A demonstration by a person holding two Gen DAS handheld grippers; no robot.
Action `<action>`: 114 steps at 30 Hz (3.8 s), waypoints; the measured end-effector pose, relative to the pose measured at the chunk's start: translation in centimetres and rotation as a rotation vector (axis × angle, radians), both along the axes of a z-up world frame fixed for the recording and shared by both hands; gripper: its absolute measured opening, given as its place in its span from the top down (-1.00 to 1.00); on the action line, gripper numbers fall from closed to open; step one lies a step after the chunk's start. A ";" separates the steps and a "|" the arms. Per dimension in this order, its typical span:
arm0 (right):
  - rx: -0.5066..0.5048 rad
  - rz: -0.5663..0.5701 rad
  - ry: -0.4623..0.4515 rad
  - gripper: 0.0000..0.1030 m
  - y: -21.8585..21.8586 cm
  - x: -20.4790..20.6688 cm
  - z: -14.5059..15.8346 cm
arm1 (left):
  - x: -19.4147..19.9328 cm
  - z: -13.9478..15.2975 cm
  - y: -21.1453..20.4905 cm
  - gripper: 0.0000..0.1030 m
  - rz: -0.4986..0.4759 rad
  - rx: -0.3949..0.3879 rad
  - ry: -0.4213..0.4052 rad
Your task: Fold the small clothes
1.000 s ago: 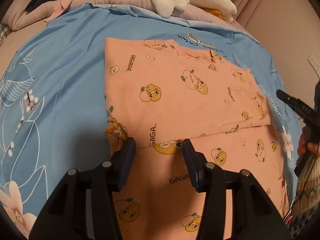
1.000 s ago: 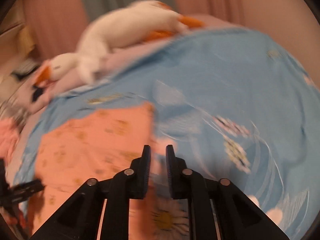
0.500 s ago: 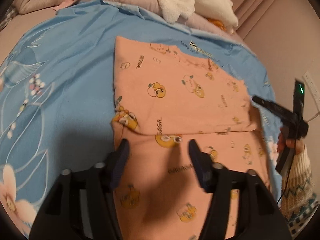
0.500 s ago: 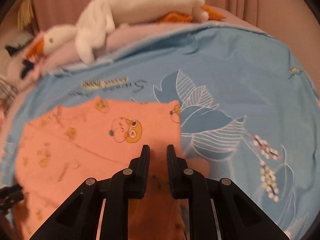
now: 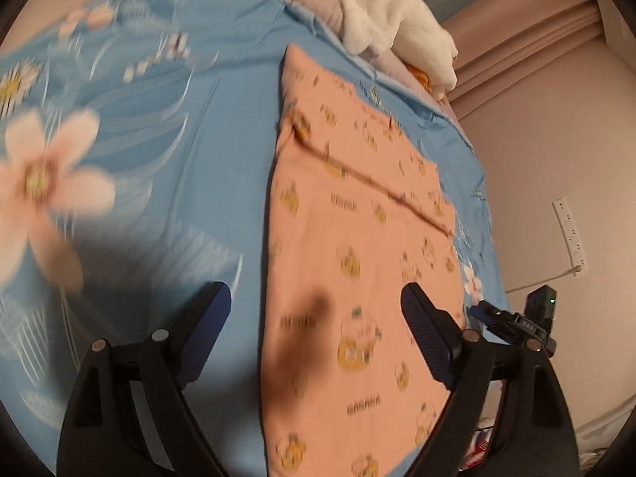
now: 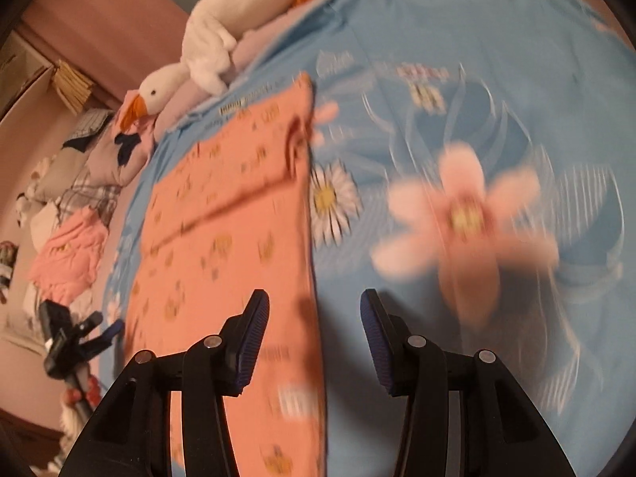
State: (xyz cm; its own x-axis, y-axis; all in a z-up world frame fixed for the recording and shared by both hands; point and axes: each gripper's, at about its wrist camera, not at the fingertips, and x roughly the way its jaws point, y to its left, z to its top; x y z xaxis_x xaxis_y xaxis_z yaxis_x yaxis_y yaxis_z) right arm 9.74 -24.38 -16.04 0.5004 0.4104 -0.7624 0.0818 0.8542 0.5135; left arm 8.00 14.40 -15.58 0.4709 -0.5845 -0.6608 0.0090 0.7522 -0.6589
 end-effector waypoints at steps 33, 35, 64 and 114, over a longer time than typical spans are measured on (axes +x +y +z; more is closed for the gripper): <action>0.316 0.158 -0.233 0.83 3.4 -2.3 3.7 | -1.6 2.8 -0.7 0.94 -0.026 -0.421 -0.045; 0.341 0.162 -0.249 0.83 3.6 -1.2 3.8 | -0.7 2.9 -0.5 0.94 -0.032 -0.446 -0.054; 0.279 0.177 -0.214 0.83 2.2 -4.5 2.6 | -3.9 -0.8 -2.6 0.97 -0.062 -0.381 0.143; -0.200 0.308 -0.134 0.68 9.2 20.8 0.2 | 21.0 1.2 -6.3 0.43 -0.202 0.117 -0.067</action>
State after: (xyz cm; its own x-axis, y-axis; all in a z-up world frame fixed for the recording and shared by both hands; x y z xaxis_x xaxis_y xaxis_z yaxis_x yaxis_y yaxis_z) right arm 30.55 -15.16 -15.82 0.4774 0.4071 -0.7787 -0.2507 0.9125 0.3233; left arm 29.03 8.07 -14.43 0.3972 -0.5922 -0.7010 0.2078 0.8021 -0.5599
